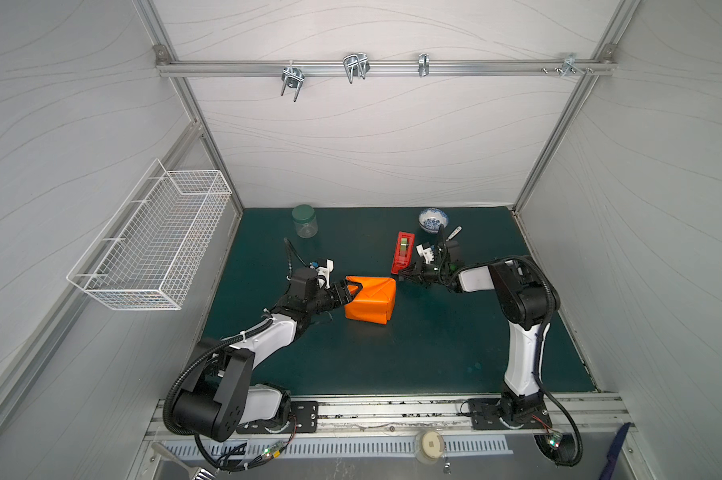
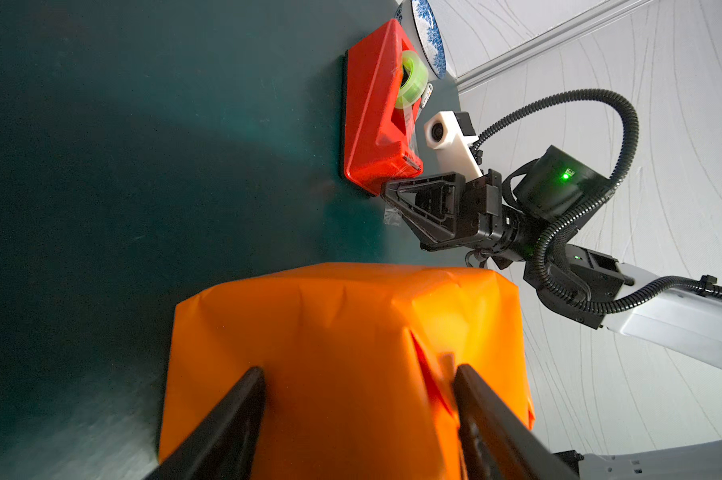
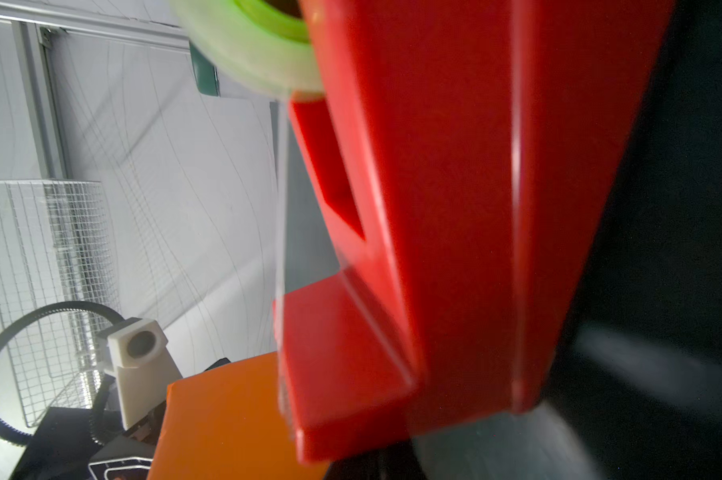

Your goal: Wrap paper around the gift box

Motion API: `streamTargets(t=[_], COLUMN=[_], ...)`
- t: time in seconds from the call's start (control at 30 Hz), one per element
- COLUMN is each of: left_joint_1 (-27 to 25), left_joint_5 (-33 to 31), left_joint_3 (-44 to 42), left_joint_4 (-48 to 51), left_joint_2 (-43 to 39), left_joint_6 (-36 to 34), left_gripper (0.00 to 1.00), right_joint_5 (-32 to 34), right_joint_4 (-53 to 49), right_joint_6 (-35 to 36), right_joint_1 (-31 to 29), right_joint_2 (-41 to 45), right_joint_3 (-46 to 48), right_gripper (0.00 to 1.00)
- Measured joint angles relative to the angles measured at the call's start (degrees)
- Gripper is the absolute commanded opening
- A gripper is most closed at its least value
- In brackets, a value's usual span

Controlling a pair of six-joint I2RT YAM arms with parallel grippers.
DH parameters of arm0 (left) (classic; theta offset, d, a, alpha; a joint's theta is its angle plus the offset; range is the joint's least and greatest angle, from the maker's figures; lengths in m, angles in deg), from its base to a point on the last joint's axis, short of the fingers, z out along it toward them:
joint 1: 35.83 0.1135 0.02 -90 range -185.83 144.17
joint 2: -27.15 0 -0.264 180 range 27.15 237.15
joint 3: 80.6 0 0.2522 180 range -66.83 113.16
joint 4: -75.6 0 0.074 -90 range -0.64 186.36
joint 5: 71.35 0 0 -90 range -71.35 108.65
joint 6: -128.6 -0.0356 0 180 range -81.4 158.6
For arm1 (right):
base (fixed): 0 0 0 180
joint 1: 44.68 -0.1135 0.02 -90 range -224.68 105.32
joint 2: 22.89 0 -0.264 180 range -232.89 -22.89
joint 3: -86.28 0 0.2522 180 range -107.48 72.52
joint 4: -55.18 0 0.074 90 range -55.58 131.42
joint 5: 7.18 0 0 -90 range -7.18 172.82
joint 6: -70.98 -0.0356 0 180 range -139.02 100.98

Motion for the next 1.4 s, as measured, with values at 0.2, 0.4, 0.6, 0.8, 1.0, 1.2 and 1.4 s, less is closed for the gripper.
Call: streamTargets(t=[0.2,0.4,0.6,0.8,1.0,1.2,1.4], left_joint_1=[0.0,0.0,0.0,-0.1,-0.2,-0.2,-0.2], left_joint_5=[0.0,0.0,0.0,-0.2,-0.3,-0.3,-0.4], left_joint_3=[0.0,0.0,0.0,0.0,0.0,0.0,0.0], left_joint_4=[0.0,0.0,0.0,0.3,0.6,0.6,0.7], left_joint_2=[0.0,0.0,0.0,-0.3,-0.5,-0.5,-0.7], left_joint_6=[-0.2,-0.2,-0.2,-0.4,-0.6,-0.6,-0.6], left_gripper=[0.71,0.71,0.71,0.71,0.71,0.71,0.71], right_joint_5=[3.8,5.1,4.5,1.3,-2.5,-4.2,-4.4], right_joint_4=[-10.4,-18.5,-28.0,-36.3,-39.3,-41.3,-45.2], right_joint_6=[6.2,11.5,17.7,21.7,20.3,16.7,15.9], right_joint_1=[0.4,0.5,-1.4,-10.7,-19.8,-22.1,-21.9], right_joint_2=[0.0,6.8,26.9,34.5,29.3,22.6,18.9], right_joint_3=[-0.9,0.4,1.7,-3.4,-8.3,-11.5,-15.2], right_gripper=[0.00,0.00,0.00,0.00,0.00,0.00,0.00])
